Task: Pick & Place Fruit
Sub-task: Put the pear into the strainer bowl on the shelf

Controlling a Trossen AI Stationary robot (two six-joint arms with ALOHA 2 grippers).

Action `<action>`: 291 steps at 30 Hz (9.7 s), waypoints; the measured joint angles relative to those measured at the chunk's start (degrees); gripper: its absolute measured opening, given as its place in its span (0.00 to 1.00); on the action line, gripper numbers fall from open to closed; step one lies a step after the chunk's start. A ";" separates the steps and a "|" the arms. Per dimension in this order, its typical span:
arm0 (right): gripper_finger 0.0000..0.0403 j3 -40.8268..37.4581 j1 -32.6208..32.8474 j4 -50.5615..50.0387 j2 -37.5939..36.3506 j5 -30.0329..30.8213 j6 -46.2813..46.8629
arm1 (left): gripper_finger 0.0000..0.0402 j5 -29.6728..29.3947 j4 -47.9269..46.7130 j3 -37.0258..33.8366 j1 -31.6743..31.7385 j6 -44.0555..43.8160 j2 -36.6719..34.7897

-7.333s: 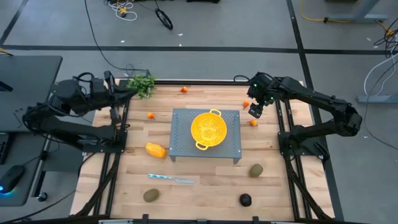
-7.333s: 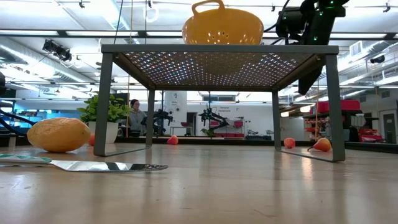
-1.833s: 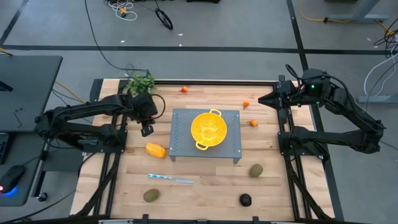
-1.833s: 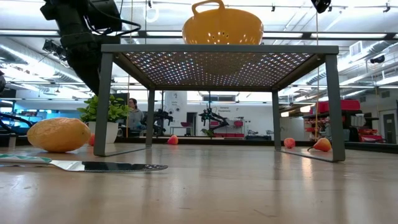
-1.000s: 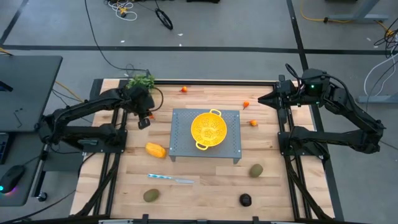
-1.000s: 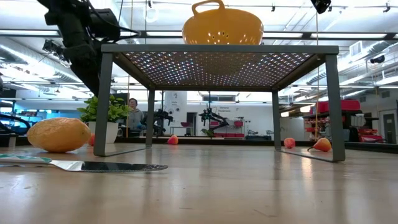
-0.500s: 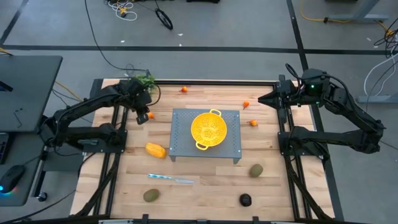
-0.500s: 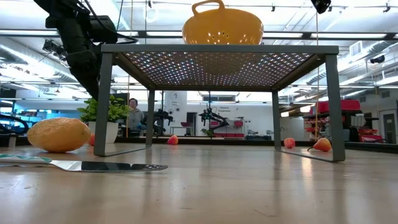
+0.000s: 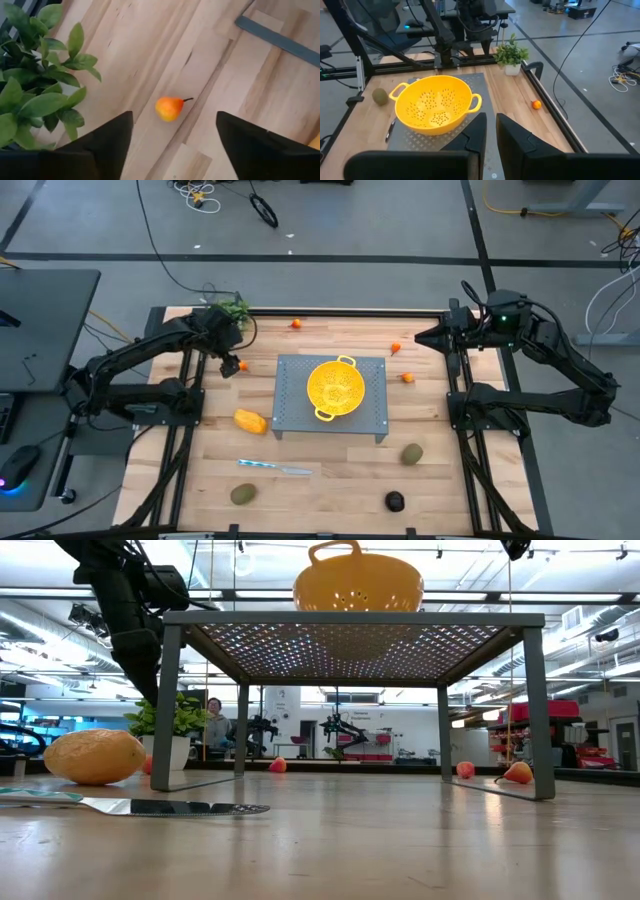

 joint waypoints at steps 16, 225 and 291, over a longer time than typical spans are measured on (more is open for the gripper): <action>0.12 0.00 0.00 0.26 0.01 0.00 1.33 | 0.80 4.10 -0.96 0.02 -0.19 12.94 4.79; 0.12 0.00 -0.04 3.65 0.00 4.28 1.29 | 0.35 0.67 6.79 3.98 -23.32 -10.93 -2.58; 0.12 0.00 -0.04 3.64 0.00 4.32 1.49 | 0.35 -9.03 29.46 22.96 -38.28 -15.84 2.81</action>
